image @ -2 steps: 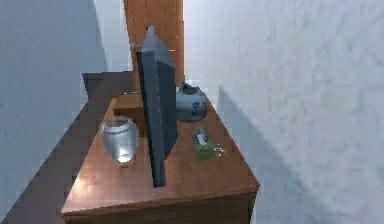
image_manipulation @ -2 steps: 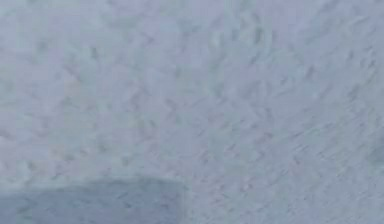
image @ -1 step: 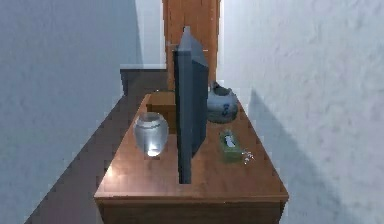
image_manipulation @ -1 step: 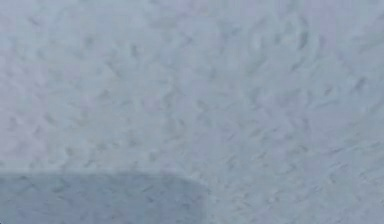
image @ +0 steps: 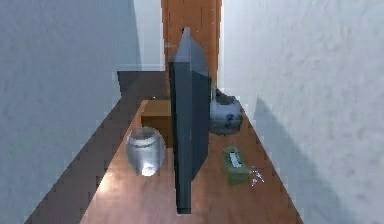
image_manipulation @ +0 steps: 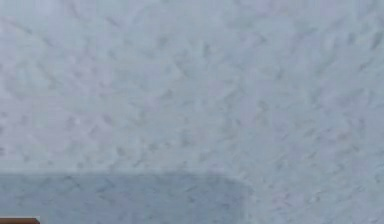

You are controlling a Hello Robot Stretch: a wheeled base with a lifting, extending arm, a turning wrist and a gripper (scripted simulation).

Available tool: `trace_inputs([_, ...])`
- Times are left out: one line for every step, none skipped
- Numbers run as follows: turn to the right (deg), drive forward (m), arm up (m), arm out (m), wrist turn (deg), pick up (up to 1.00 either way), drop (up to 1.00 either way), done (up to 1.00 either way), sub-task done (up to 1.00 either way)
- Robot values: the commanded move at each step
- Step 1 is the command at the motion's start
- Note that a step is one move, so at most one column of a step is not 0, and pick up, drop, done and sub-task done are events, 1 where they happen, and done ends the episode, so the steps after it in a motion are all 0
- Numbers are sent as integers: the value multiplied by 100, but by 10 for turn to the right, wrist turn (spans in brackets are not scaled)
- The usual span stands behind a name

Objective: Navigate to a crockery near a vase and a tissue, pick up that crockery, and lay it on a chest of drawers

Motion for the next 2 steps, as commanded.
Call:
trace_inputs([-450,0,0,0,0,0,0,0,0])
trace_inputs([-300,0,0,0,0,0,0,0,0])
